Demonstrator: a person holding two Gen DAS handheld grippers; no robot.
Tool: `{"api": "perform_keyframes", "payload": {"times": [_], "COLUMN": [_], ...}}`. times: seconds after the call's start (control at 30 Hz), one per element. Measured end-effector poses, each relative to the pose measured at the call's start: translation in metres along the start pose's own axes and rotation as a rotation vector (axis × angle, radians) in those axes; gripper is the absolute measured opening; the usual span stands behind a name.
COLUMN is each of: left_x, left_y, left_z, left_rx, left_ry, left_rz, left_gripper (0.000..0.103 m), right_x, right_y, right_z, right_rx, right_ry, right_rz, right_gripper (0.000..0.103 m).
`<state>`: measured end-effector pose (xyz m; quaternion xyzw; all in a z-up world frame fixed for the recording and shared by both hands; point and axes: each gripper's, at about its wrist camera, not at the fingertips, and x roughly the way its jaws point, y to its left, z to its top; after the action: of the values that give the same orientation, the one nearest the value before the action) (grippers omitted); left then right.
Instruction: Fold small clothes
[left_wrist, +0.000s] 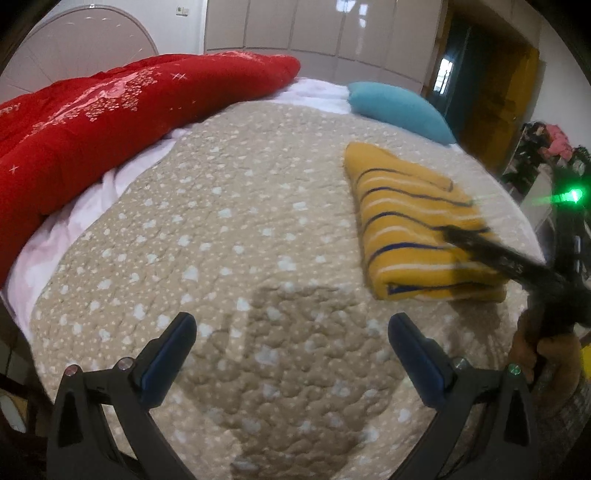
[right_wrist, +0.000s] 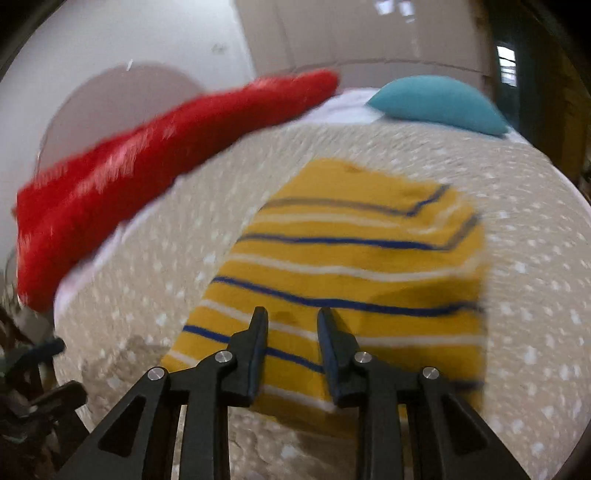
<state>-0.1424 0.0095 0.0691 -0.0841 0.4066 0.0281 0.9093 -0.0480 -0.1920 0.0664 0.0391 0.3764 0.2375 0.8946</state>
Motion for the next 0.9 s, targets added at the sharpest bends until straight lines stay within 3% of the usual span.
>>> {"api": "perform_keyframes", "payload": {"times": [0.07,0.1,0.13,0.2,0.3,0.4,0.47,0.6,0.7,0.77,0.9], "left_x": [0.000,-0.001,-0.004,-0.016,-0.035,-0.046,-0.048,-0.043,-0.038,-0.028,0.003], "left_y": [-0.006,-0.010,-0.015,-0.025,-0.040,-0.058,-0.076,-0.110,-0.126,-0.131,-0.130], "left_z": [0.001,0.001,0.001,0.002,0.011,0.025,0.036,0.039,0.024,0.010,-0.006], "left_rx": [0.005,0.014,0.027,0.066,0.112,0.150,0.196,0.268,0.282,0.285,0.279], "left_ry": [-0.012,-0.028,-0.055,-0.145,-0.267,-0.315,-0.322,-0.270,-0.228,-0.179,-0.009], "left_rz": [-0.012,-0.005,0.017,0.088,0.090,0.050,0.018,-0.091,-0.125,-0.115,-0.066], "left_gripper": [0.103,0.103,0.103,0.103,0.103,0.103,0.103,0.103,0.103,0.103,0.103], "right_x": [-0.005,-0.004,-0.004,-0.020,-0.044,-0.061,-0.073,-0.087,-0.101,-0.105,-0.107], "right_y": [-0.023,-0.039,-0.051,-0.064,-0.056,-0.048,-0.049,-0.053,-0.062,-0.065,-0.064], "right_z": [-0.006,-0.013,-0.018,-0.028,-0.033,-0.038,-0.041,-0.044,-0.053,-0.058,-0.065], "right_rx": [0.069,0.108,0.136,0.187,0.161,0.131,0.129,0.136,0.144,0.140,0.119], "right_ry": [-0.016,0.008,0.019,0.004,-0.028,-0.058,-0.074,-0.077,-0.073,-0.070,-0.062], "right_rz": [-0.043,-0.074,-0.058,-0.037,-0.103,-0.181,-0.210,-0.299,-0.338,-0.351,-0.376], "right_gripper": [0.029,0.025,0.018,0.018,0.022,0.039,0.040,0.053,0.058,0.063,0.066]}}
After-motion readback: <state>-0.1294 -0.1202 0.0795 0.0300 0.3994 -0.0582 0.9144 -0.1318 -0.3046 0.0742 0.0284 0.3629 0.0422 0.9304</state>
